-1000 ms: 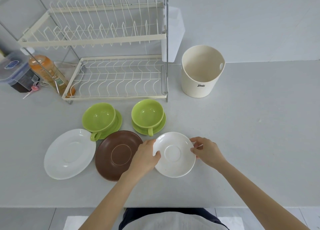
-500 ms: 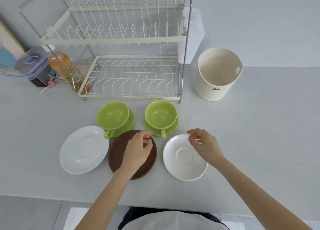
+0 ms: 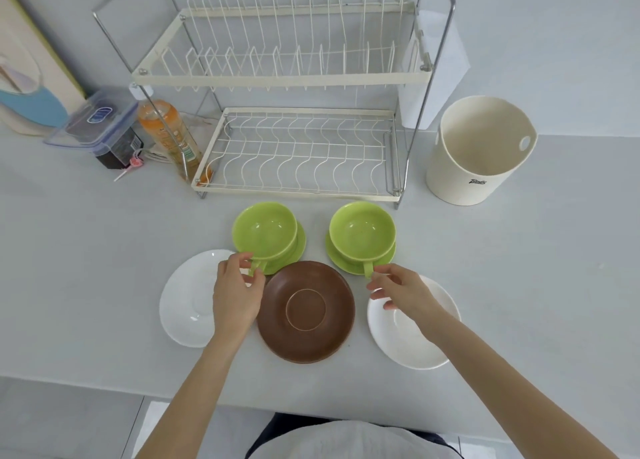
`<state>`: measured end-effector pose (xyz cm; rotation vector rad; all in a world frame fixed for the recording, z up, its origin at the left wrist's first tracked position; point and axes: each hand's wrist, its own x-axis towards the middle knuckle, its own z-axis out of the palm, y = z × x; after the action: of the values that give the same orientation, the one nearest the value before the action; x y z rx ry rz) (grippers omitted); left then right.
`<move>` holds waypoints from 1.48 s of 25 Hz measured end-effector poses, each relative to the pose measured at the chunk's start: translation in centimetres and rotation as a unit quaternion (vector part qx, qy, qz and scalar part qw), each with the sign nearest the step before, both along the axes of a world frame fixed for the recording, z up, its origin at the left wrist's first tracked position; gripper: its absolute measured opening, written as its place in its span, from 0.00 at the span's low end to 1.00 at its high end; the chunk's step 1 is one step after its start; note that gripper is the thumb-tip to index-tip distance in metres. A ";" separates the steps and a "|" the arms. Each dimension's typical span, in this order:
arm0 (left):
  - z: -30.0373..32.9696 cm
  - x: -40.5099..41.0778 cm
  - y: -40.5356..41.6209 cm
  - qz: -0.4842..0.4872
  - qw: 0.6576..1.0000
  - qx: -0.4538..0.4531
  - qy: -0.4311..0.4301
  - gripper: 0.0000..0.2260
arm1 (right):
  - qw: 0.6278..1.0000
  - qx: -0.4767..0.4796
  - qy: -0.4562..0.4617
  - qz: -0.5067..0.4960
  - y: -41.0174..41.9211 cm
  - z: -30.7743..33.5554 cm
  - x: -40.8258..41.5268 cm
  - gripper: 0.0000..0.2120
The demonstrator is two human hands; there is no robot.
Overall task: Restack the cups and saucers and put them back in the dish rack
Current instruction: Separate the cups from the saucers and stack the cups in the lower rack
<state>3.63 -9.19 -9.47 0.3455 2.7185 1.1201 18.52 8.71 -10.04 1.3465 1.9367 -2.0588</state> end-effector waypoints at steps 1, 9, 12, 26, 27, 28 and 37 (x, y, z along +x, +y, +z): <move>-0.2 -0.3 -0.3 0.003 1.000 -0.002 -0.005 0.13 | 1.000 -0.006 -0.003 -0.008 -0.2 -0.1 -0.2 0.06; -2.6 -2.2 -0.9 0.008 0.993 0.027 -0.118 0.13 | 0.999 -0.023 -0.029 -0.033 -1.6 -0.3 -1.9 0.10; -2.4 -2.4 -0.9 -0.003 0.988 0.045 -0.150 0.12 | 0.998 -0.039 -0.030 -0.050 -1.7 -0.3 -2.2 0.12; -0.3 -3.3 -0.2 -0.008 0.891 0.176 -0.419 0.14 | 0.988 -0.095 0.072 -0.099 -1.5 -1.2 -1.8 0.14; -0.2 -3.2 -0.2 -0.009 0.887 0.191 -0.420 0.14 | 0.985 -0.103 0.088 -0.106 -1.5 -1.3 -1.7 0.14; -0.1 -3.1 -0.1 -0.016 0.888 0.196 -0.415 0.14 | 0.982 -0.109 0.105 -0.112 -1.4 -1.3 -1.4 0.14; 1.4 -0.1 5.0 -0.105 0.896 0.199 -0.383 0.14 | 0.967 -0.082 0.179 -0.162 1.6 0.1 1.8 0.15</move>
<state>3.51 -4.21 -8.12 0.1832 1.7265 1.3727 20.27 10.31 -9.92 1.4141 1.6891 -2.7157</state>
